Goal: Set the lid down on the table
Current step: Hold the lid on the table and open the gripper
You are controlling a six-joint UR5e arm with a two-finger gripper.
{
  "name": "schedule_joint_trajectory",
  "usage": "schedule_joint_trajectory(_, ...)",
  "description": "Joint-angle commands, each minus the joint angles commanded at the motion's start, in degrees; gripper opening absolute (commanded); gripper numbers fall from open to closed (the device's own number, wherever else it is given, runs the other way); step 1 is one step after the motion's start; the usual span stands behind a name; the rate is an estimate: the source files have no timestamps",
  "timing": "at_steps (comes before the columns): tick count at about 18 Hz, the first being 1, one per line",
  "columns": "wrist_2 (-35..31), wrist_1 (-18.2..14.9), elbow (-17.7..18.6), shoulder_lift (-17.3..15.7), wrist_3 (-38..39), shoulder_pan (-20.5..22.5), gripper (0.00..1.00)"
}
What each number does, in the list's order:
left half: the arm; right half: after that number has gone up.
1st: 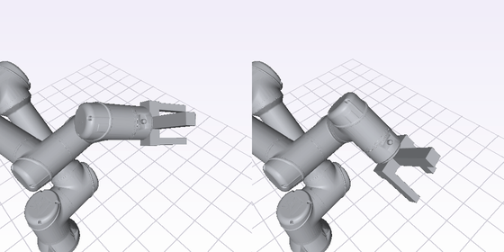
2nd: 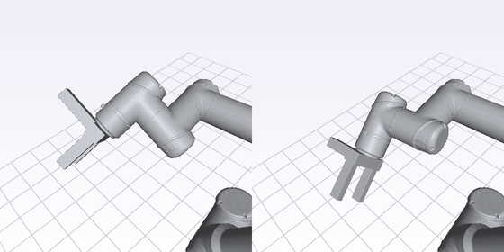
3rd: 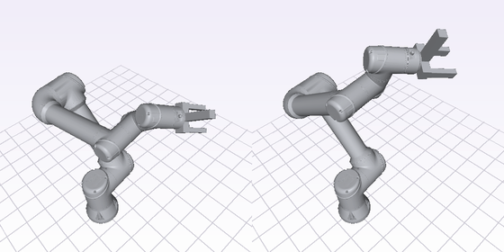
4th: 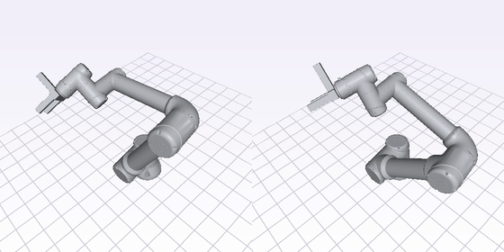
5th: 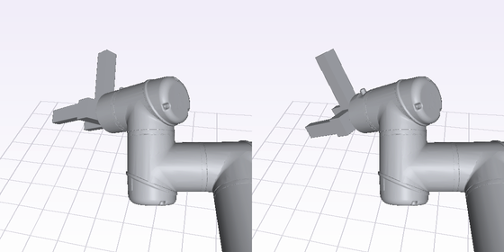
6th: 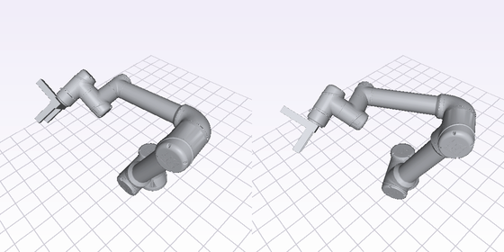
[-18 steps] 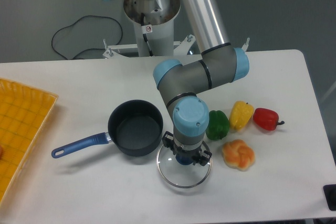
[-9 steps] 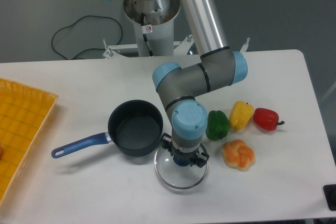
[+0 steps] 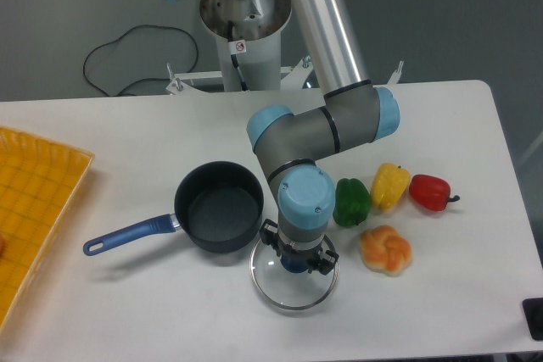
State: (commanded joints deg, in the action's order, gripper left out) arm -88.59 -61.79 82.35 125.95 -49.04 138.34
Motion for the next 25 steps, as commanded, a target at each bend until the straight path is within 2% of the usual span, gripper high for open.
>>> schedule_joint_trajectory(22, 0.0, 1.14, 0.09, 0.88, 0.44, 0.0, 0.6)
schedule_joint_trajectory(25, 0.0, 2.72, 0.61, 1.05, 0.44, 0.0, 0.6)
